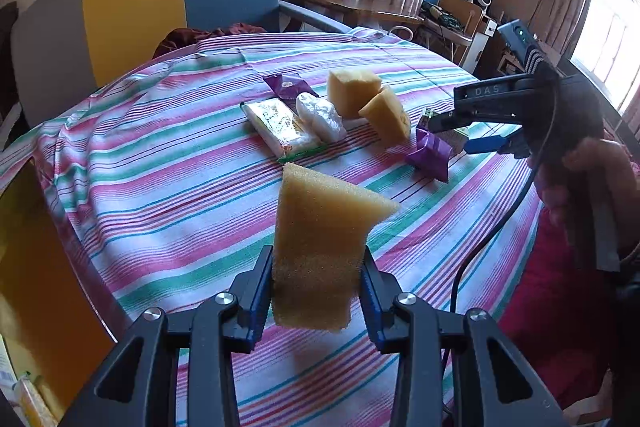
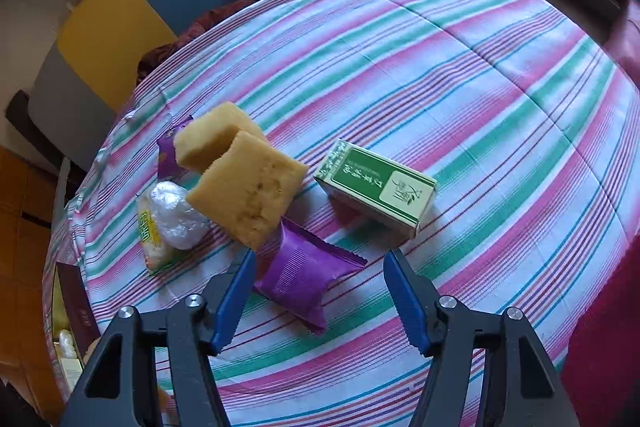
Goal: Organize objects
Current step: 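Carry the yellow sponge toward the gold tray with left tool while right tool grasps the purple packet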
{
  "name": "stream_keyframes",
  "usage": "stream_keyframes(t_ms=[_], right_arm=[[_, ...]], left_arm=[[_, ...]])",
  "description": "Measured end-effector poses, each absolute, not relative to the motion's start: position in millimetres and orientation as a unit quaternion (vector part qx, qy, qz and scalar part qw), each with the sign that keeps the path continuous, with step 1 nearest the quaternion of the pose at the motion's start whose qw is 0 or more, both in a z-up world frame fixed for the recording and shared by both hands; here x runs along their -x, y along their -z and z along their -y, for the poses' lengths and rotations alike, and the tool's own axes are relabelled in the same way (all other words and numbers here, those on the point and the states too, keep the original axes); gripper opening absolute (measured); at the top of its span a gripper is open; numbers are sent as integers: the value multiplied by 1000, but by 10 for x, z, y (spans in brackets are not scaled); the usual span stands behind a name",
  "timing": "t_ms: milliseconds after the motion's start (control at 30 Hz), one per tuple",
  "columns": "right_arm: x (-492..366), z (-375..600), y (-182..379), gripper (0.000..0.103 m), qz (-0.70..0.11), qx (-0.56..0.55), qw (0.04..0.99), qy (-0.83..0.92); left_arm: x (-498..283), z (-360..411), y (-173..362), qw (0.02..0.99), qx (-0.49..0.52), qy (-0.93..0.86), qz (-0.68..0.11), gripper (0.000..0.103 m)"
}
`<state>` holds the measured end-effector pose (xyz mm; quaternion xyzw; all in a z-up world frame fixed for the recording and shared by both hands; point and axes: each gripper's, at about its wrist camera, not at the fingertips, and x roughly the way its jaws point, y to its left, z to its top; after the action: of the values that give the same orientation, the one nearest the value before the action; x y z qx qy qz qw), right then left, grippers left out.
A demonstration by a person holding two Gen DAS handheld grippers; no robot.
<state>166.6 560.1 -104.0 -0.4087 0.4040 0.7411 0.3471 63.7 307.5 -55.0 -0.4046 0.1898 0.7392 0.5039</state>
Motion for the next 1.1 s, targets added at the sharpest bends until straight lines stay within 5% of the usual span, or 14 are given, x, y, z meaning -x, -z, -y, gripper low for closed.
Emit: stream_keyframes(t_ms=[267, 300, 333, 567, 900, 1100], right_arm=[[-1527, -5606, 1217, 67, -437, 424, 319, -726], [-1494, -5613, 1244, 57, -435, 428, 316, -726], [-1441, -5611, 1261, 33, -423, 435, 315, -730], [-1168, -5384, 1253, 32, -303, 486, 326, -752], [-1237, -5368, 1269, 32, -277, 506, 329, -748], [-1189, -5310, 1240, 32, -257, 511, 333, -749]], left_arm=[[-641, -2962, 516, 505, 414, -739, -168, 39], [-645, -2953, 517, 506, 417, -737, -165, 39], [-655, -2948, 517, 507, 417, -737, -164, 39], [-689, -2821, 439, 513, 406, -740, -156, 39], [-374, -2283, 207, 478, 412, -770, -93, 39], [292, -1667, 102, 373, 427, -822, -49, 39]])
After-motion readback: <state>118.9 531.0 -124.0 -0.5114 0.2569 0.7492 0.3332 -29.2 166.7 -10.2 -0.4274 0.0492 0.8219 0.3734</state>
